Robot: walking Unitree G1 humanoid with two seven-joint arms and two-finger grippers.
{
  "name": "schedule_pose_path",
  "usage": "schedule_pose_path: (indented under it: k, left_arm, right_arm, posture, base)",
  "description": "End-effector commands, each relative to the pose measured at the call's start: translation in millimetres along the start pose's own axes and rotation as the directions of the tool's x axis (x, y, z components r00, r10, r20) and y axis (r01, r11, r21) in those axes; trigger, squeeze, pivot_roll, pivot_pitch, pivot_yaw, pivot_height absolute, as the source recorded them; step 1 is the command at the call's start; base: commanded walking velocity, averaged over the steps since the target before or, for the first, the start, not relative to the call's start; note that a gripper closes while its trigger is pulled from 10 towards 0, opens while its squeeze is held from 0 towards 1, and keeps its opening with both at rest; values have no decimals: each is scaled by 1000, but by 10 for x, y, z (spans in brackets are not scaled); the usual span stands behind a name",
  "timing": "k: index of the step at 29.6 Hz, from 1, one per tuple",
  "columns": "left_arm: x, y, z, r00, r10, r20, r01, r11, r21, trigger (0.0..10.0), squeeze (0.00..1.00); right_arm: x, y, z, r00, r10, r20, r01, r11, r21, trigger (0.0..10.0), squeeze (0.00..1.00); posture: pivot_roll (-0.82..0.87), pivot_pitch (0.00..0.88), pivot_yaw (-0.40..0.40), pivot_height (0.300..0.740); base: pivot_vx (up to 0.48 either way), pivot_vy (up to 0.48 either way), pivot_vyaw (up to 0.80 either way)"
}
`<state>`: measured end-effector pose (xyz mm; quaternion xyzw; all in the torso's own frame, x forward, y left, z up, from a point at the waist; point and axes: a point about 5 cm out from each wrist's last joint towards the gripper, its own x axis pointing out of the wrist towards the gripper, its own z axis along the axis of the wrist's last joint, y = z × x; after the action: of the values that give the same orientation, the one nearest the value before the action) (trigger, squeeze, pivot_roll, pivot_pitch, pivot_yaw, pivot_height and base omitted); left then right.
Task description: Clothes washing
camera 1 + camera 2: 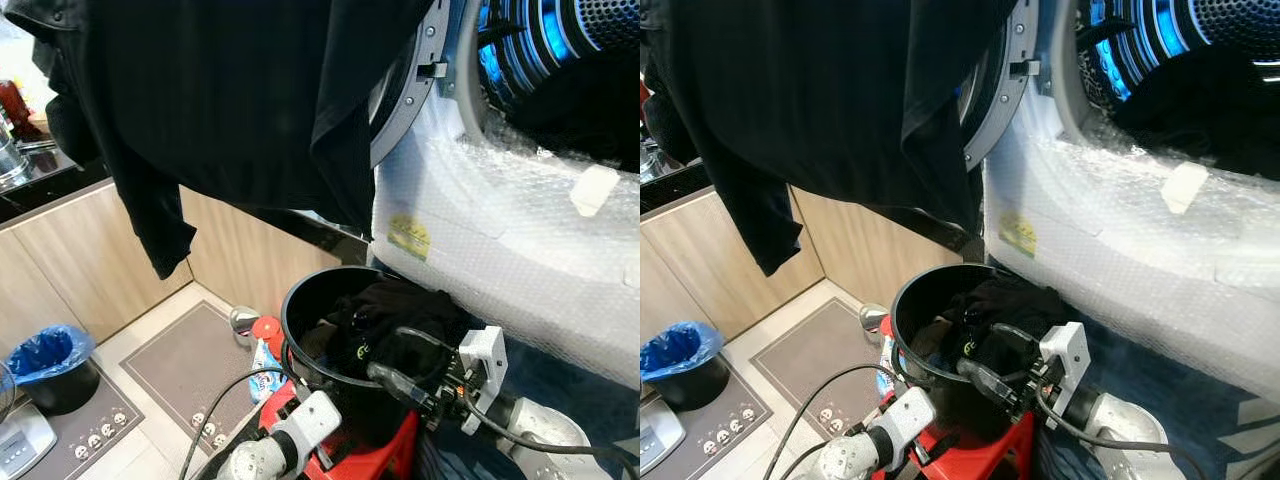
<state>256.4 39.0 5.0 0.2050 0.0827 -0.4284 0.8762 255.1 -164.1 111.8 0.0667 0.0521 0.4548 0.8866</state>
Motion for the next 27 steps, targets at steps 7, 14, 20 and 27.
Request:
schedule_pose_path:
  k: [7, 14, 20, 27]
  left_arm:
    - [44, -133, 65, 997, -78, 18, 78, 997, 27, 10000, 0]
    - [41, -133, 121, 988, -148, 36, 146, 988, 50, 10000, 0]
    - [62, 17, 393, 970, -191, 150, 192, 981, 9, 10000, 0]
    - [9, 55, 632, 943, -260, 209, 253, 966, 60, 10000, 0]
  right_arm:
    - [31, -5, 26, 1000, 25, -18, -26, 999, -23, 10000, 0]
    - [28, -19, 31, 999, 24, -23, -25, 999, -25, 10000, 0]
    - [41, -26, 23, 999, 28, -31, -29, 999, -23, 10000, 0]
    - [81, -148, 29, 999, -52, -11, 52, 999, -10, 10000, 0]
  posture:
    - [-145, 19, 89, 740]
    - [-141, 21, 84, 740]
    - [-128, 23, 79, 740]
    - [-126, 17, 81, 740]
  base:
    - [0, 0, 0]
    - [0, 0, 0]
    - [0, 0, 0]
    - [0, 0, 0]
